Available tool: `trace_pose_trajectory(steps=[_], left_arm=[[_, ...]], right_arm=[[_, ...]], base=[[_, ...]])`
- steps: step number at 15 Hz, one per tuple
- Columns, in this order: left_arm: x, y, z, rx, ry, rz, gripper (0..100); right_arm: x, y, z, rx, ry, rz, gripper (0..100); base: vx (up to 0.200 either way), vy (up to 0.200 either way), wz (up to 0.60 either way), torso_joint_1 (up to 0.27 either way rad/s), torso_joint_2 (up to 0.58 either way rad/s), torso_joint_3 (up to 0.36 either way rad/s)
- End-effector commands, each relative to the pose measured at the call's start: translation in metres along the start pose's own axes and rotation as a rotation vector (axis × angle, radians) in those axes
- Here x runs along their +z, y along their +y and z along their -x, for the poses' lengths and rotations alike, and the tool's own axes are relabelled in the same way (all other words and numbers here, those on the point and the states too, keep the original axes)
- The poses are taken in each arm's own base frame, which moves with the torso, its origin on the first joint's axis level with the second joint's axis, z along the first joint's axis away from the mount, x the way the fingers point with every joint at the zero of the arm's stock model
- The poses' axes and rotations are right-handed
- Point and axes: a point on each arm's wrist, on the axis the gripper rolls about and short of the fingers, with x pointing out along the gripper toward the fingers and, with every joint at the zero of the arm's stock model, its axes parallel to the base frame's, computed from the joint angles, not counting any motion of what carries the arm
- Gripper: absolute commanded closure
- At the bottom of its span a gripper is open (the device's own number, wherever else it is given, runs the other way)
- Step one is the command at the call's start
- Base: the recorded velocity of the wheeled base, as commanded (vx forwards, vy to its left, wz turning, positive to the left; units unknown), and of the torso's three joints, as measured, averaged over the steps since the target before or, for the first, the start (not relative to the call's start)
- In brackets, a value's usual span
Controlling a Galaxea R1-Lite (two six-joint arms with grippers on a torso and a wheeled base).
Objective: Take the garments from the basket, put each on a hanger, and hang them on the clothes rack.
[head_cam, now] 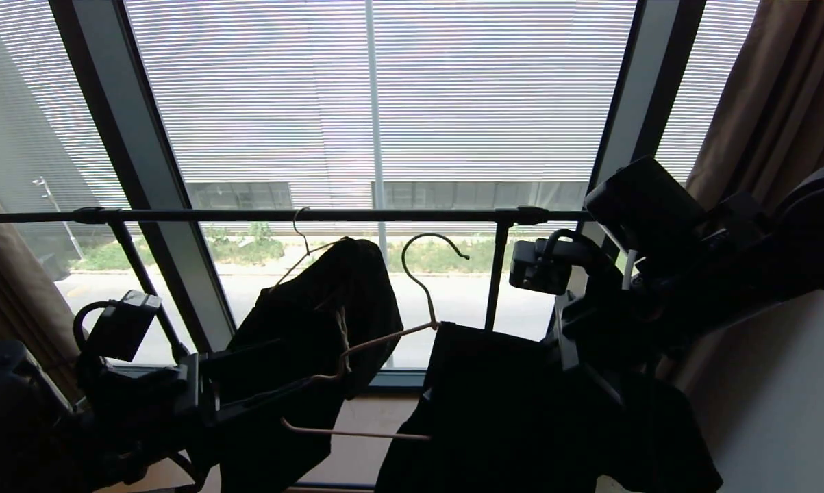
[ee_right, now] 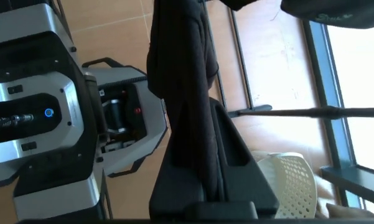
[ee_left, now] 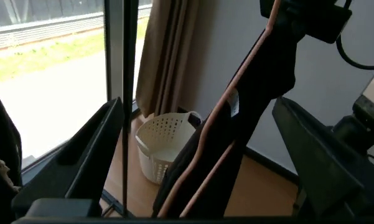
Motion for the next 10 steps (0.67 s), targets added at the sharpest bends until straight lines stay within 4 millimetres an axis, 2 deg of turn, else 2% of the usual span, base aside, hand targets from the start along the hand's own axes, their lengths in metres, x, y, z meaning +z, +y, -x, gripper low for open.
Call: trace_pose_trajectory(steps=[1, 4, 6, 10], left_arm=[[-0.003, -0.005, 0.018, 0.041, -0.008, 0.066, 0], [-0.012, 0.004, 0.023, 0.11, 0.048, 0.3, 0], [-0.025, 0.012, 0.017, 0.131, 0.108, 0.407, 0], [-0.04, 0.016, 0.006, 0.117, 0.19, 0.464, 0]], right_arm=[[-0.001, 0.005, 0.012, -0.021, -0.047, -0.051, 100], [-0.007, 0.013, 0.027, -0.088, -0.148, -0.08, 100], [-0.012, 0.013, 0.024, -0.154, -0.19, -0.131, 100], [-0.017, 0.014, 0.03, -0.168, -0.258, -0.126, 100]], base=[[0.0, 0.0, 0.0, 0.0, 0.0, 0.0], [0.0, 0.0, 0.0, 0.0, 0.0, 0.0], [0.0, 0.0, 0.0, 0.0, 0.0, 0.0], [0.0, 0.0, 0.0, 0.0, 0.0, 0.0]])
